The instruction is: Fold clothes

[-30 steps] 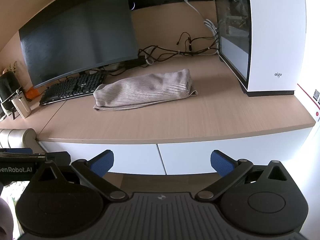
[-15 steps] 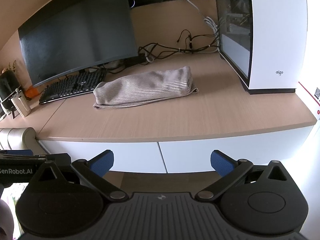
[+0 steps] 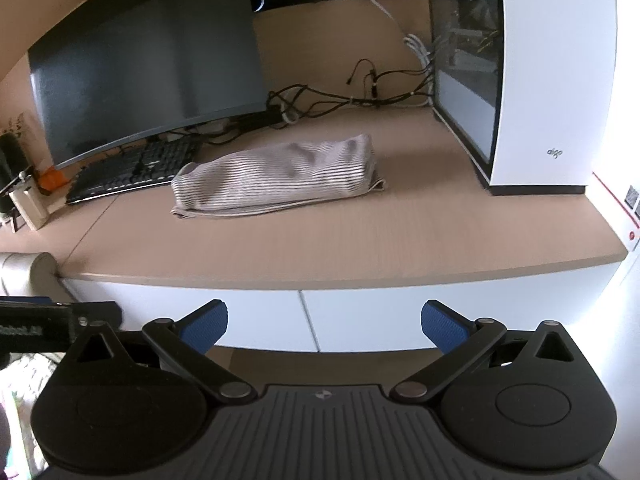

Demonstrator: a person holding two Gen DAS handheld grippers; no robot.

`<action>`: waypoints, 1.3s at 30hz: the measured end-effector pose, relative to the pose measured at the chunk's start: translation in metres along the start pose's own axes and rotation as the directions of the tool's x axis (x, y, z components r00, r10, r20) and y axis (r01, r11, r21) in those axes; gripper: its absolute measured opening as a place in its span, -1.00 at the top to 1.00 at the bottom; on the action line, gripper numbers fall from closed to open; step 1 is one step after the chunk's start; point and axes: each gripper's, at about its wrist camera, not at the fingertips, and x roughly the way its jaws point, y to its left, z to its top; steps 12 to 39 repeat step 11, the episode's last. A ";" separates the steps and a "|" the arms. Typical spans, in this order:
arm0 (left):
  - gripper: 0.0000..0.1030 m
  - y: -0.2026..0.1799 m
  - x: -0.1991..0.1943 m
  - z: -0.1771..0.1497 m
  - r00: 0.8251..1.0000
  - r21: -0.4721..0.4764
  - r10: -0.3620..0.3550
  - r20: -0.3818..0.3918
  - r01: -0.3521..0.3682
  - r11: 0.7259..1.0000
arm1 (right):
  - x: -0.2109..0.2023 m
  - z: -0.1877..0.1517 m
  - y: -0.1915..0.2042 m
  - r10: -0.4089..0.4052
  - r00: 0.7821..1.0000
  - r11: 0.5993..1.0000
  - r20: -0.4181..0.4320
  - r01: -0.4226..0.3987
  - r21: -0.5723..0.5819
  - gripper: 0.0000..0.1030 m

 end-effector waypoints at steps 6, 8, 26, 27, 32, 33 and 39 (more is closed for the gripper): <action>-0.98 -0.004 0.011 0.007 1.000 0.032 -0.007 0.001 0.007 0.999 | 0.015 0.005 -0.004 -0.013 0.999 1.000 -0.032 0.013 0.009 -1.00; -0.98 -0.005 0.016 0.009 1.000 0.040 -0.010 -0.010 0.011 0.999 | 0.022 0.006 -0.004 -0.013 0.999 1.000 -0.050 0.013 0.007 -1.00; -0.98 -0.002 0.025 0.013 1.000 0.033 -0.004 -0.031 0.005 0.999 | 0.032 0.010 -0.001 -0.017 0.998 1.000 -0.064 0.017 0.000 -1.00; -0.98 -0.002 0.025 0.013 1.000 0.033 -0.004 -0.031 0.005 0.999 | 0.032 0.010 -0.001 -0.017 0.998 1.000 -0.064 0.017 0.000 -1.00; -0.98 -0.002 0.025 0.013 1.000 0.033 -0.004 -0.031 0.005 0.999 | 0.032 0.010 -0.001 -0.017 0.998 1.000 -0.064 0.017 0.000 -1.00; -0.98 -0.002 0.025 0.013 1.000 0.033 -0.004 -0.031 0.005 0.999 | 0.032 0.010 -0.001 -0.017 0.998 1.000 -0.064 0.017 0.000 -1.00; -0.98 -0.002 0.025 0.013 1.000 0.033 -0.004 -0.031 0.005 0.999 | 0.032 0.010 -0.001 -0.017 0.998 1.000 -0.064 0.017 0.000 -1.00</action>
